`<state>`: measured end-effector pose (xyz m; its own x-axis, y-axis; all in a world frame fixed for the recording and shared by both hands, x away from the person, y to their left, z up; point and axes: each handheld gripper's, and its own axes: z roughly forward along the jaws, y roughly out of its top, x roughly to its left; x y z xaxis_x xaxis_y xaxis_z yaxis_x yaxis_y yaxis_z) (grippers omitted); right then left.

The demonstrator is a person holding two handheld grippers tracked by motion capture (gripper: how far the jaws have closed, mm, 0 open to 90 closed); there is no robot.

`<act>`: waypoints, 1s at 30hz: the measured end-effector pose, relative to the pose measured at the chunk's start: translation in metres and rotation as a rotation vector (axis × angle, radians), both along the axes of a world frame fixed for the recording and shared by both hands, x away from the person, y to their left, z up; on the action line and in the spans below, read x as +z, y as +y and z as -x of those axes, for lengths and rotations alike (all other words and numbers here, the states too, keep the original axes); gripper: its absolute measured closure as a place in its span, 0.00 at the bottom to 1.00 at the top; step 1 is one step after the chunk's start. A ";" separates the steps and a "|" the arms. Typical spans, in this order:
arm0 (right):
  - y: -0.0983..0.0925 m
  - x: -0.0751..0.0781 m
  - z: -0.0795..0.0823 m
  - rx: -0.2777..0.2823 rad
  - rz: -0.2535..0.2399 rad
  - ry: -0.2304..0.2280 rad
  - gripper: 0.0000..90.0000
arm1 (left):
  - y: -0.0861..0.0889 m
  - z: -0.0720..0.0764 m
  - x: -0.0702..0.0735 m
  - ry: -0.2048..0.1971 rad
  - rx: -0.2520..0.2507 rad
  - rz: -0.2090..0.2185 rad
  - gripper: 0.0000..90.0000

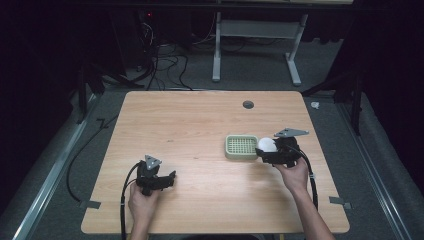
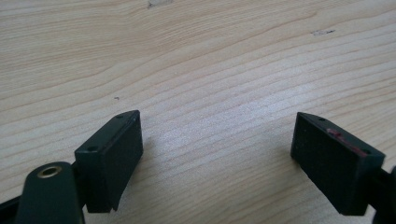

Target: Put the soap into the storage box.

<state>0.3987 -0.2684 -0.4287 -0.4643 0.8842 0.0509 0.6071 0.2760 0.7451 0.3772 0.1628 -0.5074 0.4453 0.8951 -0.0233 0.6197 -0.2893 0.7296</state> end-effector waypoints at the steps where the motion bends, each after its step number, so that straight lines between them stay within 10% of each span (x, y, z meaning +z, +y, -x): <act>1: 0.001 0.001 -0.001 -0.001 0.001 -0.002 0.27 | 0.000 0.000 0.000 0.000 0.000 0.001 0.19; 30: 0.032 0.007 -0.032 0.053 0.002 0.025 0.28 | 0.000 0.000 0.000 0.001 0.000 0.004 0.19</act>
